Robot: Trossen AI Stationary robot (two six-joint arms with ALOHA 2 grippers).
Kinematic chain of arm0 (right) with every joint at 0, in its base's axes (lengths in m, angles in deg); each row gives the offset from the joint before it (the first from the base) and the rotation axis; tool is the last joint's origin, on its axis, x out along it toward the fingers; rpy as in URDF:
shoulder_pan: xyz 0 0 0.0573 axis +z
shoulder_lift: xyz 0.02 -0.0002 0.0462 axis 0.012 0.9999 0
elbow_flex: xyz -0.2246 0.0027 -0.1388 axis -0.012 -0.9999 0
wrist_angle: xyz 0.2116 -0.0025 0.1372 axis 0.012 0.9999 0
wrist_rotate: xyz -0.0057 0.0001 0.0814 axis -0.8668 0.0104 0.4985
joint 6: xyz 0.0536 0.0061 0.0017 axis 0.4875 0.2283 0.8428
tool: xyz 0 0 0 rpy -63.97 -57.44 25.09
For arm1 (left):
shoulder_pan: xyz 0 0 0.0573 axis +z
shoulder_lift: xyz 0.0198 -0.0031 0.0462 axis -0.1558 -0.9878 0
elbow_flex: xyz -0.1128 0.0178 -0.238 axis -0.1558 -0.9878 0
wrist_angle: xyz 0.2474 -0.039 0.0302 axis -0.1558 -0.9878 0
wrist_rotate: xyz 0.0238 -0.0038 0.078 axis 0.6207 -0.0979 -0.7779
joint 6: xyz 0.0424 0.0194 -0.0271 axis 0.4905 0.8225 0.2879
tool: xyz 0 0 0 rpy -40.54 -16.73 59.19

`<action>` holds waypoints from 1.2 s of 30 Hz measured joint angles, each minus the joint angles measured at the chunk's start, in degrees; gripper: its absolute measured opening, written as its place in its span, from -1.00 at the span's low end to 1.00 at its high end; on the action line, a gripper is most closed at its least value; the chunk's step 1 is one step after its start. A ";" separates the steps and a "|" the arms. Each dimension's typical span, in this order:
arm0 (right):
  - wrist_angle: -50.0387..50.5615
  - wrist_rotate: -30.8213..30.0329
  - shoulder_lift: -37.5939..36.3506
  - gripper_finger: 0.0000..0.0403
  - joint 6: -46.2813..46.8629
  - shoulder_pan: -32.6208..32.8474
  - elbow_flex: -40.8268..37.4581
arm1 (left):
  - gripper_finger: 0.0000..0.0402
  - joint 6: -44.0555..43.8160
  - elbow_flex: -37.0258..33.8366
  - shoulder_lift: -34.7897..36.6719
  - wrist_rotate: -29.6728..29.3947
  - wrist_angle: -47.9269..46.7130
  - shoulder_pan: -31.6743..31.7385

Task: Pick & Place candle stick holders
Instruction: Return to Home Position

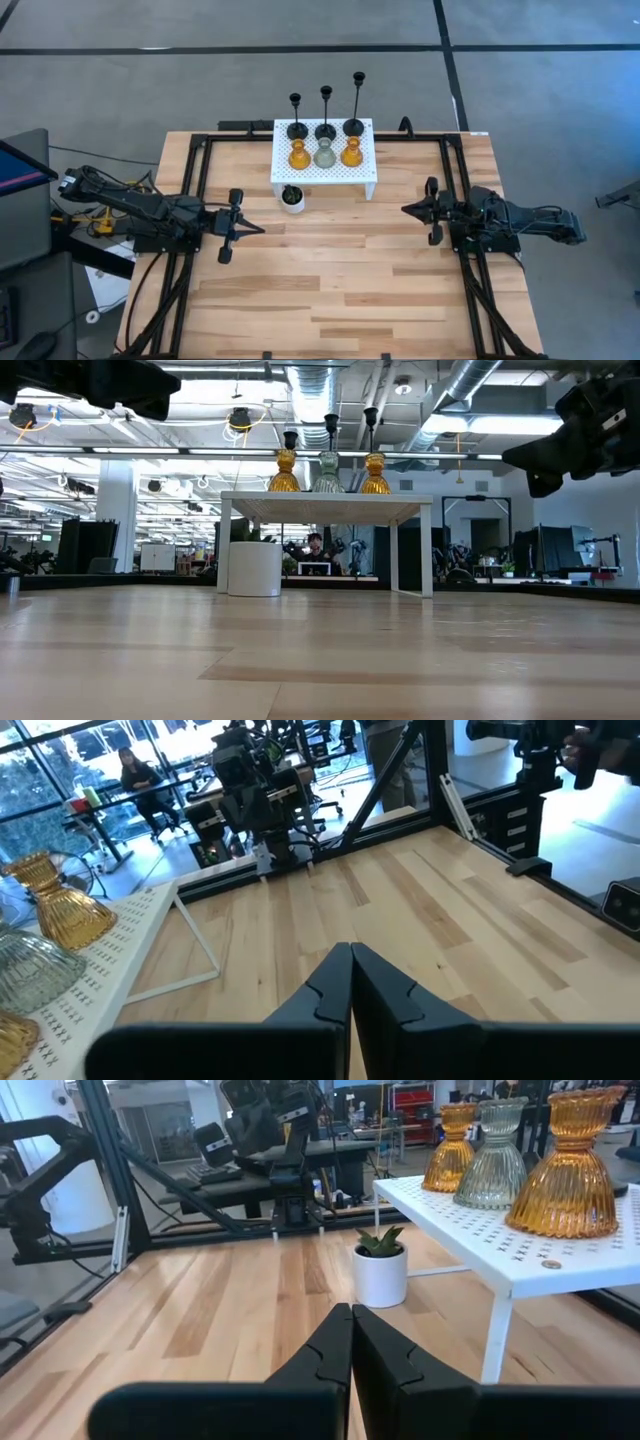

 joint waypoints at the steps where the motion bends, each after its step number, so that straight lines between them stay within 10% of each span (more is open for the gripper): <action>1: 0.00 -0.01 0.01 -1.00 0.11 0.00 0.00 | -0.97 -0.22 0.00 0.00 0.00 0.00 0.00; 13: 0.07 -0.09 0.02 -1.00 0.18 0.00 0.00 | -0.97 -0.45 0.00 0.03 0.82 -1.03 0.02; 26: 0.00 -0.15 0.02 -1.00 0.18 0.00 0.00 | -0.96 0.51 0.00 0.94 17.23 -1.60 7.81; 36: -0.09 -0.17 0.02 -1.00 0.20 0.00 0.00 | -0.96 -5.09 0.00 16.95 20.97 -8.56 9.90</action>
